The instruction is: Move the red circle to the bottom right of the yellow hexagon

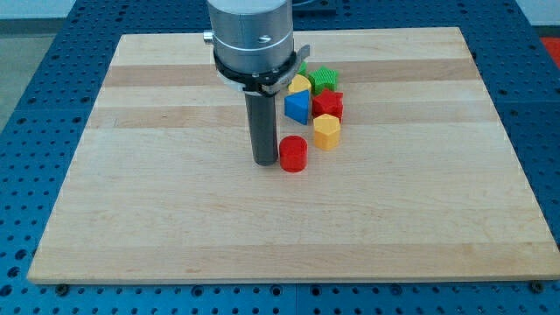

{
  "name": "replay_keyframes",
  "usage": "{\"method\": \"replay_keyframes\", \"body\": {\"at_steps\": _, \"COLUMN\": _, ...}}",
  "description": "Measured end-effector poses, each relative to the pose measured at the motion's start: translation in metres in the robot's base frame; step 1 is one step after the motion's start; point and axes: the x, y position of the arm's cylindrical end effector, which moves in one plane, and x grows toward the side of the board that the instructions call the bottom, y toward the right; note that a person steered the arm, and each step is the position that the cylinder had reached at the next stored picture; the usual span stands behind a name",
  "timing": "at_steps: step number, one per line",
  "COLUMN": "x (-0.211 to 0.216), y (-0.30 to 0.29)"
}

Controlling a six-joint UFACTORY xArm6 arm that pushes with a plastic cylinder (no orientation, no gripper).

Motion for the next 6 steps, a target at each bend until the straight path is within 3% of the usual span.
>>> {"method": "replay_keyframes", "body": {"at_steps": 2, "x": -0.030, "y": 0.032}}
{"method": "replay_keyframes", "body": {"at_steps": 6, "x": 0.038, "y": 0.128}}
